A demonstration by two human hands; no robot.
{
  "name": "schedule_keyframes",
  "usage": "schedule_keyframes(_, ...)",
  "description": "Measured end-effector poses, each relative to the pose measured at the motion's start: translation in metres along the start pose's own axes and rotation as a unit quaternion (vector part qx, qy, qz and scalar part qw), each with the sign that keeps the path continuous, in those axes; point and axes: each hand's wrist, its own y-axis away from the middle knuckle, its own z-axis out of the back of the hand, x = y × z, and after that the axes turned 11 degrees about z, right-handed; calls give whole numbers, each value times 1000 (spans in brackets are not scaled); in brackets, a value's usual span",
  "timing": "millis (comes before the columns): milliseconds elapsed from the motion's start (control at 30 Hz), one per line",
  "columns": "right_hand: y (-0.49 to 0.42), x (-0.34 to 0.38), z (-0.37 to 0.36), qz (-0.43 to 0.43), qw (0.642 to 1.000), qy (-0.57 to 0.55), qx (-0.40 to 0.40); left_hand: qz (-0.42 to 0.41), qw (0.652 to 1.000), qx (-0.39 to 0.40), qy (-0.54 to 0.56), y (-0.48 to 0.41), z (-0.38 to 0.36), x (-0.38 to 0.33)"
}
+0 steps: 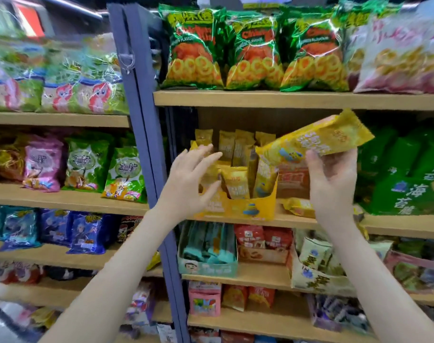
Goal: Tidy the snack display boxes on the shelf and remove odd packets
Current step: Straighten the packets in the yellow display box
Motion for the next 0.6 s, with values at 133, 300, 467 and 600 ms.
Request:
schedule_keyframes(133, 2, -38, -23, -31, 996, 16, 83, -51, 989, 99, -100, -26, -9, 30)
schedule_keyframes(300, 16, -64, -40, -14, 959, 128, 253, -102, 981, 101, -128, -44, -23, 38)
schedule_keyframes(467, 17, -70, -45, -87, 930, 100, 343, -124, 984, 22, -125, -50, -35, 38)
schedule_keyframes(600, 15, -74, -42, -79, 937, 51, 336, -94, 987, -1, -127, -50, -36, 35)
